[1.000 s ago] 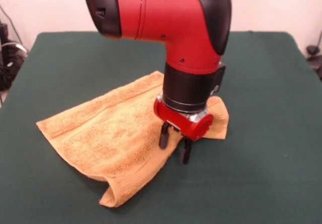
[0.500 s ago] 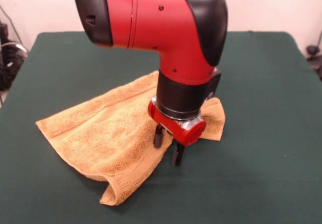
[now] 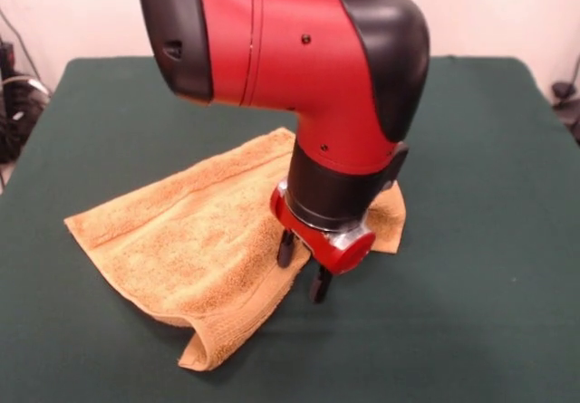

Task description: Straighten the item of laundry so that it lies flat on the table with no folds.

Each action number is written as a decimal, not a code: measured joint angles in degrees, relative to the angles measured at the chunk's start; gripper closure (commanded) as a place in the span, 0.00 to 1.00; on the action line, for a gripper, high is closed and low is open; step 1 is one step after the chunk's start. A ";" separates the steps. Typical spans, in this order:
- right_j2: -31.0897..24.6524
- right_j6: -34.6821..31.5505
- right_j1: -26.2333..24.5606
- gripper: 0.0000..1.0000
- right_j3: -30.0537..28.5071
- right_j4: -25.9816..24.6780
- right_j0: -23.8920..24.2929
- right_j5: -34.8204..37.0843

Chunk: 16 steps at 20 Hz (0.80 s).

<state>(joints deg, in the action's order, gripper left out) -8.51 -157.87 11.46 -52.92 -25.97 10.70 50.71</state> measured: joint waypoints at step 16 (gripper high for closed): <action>1.10 0.01 -4.04 0.00 8.87 1.69 -1.57 9.07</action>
<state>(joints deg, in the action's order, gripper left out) -7.41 -157.85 7.42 -44.05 -24.28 9.13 59.79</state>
